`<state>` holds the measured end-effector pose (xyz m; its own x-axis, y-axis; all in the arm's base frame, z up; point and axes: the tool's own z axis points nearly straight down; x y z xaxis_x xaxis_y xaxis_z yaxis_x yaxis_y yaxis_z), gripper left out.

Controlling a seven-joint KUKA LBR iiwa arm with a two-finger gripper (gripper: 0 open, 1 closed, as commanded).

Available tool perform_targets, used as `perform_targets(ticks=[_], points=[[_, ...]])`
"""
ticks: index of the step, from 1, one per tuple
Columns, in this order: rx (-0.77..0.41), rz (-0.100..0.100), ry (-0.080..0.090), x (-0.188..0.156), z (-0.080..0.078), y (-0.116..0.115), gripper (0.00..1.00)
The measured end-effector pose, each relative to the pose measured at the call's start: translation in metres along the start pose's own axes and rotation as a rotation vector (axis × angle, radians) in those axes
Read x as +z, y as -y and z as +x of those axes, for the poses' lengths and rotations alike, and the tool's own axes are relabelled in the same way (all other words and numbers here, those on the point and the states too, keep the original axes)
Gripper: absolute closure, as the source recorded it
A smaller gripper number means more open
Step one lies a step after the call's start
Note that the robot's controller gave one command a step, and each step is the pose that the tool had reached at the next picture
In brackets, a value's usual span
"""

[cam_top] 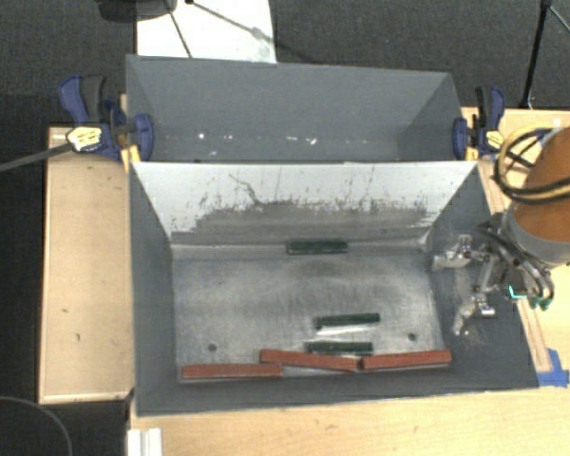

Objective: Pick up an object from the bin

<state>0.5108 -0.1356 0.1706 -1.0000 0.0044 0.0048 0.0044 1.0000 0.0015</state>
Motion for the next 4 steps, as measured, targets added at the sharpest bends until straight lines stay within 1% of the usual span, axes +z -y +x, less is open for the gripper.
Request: perform_targets(ticks=[1,2,3,4], points=[[-0.004,0.002,0.008,-0.004,-0.002,0.000,0.00],[0.010,0.003,0.014,0.051,-0.007,-0.043,0.00],[0.131,0.002,0.000,0.093,0.031,-0.074,1.00],[0.130,0.006,0.033,0.094,0.024,-0.073,0.00]])
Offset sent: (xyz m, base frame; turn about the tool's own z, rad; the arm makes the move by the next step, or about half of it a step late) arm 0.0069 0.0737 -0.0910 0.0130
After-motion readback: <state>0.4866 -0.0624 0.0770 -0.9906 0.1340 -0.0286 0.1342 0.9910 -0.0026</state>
